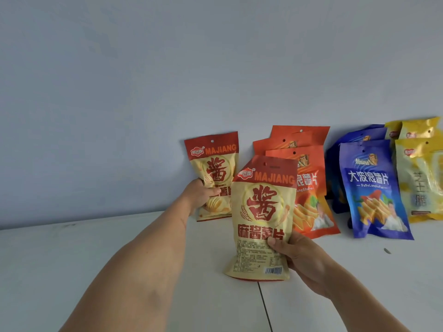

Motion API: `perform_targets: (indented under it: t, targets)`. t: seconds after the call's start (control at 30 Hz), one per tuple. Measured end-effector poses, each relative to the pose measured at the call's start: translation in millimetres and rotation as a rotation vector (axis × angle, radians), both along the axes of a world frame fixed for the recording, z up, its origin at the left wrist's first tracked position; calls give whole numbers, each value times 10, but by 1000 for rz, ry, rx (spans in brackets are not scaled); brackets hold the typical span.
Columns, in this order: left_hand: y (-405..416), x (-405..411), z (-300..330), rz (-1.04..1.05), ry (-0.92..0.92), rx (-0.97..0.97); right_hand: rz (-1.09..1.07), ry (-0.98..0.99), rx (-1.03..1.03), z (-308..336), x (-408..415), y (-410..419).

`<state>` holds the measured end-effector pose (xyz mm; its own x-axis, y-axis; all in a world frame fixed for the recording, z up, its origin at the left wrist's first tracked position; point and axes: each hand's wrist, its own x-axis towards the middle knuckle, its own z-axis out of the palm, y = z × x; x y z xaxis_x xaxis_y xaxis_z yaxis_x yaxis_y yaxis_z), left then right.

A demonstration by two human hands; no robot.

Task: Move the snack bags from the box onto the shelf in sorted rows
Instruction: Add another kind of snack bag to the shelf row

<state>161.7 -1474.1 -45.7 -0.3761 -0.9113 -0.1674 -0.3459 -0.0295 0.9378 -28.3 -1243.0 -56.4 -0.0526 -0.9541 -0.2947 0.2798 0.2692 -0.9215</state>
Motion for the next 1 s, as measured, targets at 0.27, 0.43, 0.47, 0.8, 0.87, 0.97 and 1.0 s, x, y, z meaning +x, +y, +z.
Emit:
perform_targets:
  t: [0.27,0.43,0.47,0.8,0.87,0.97,1.0]
  targets:
    - [6,-30,32,19,-25,-46,-1,18,12,75,-74,-67]
    - [93,-6,39,100,-7,-34,14,53,24,96,-91,-126]
    - [123,13,50,111,9,-33,16,64,31,91,-95,-149]
    - [482,614,-5,49,-771,-660,60,146,49,156,139,-641]
    - [515,748,-57,-54,-923,-825,91,182,28,158,189,-763]
    - [522,890,-135,-134,-984,-977,90,217,13,141,239,-960]
    - [515,921,-168,-162,-981,-1024,84,222,12,132,250,-1024]
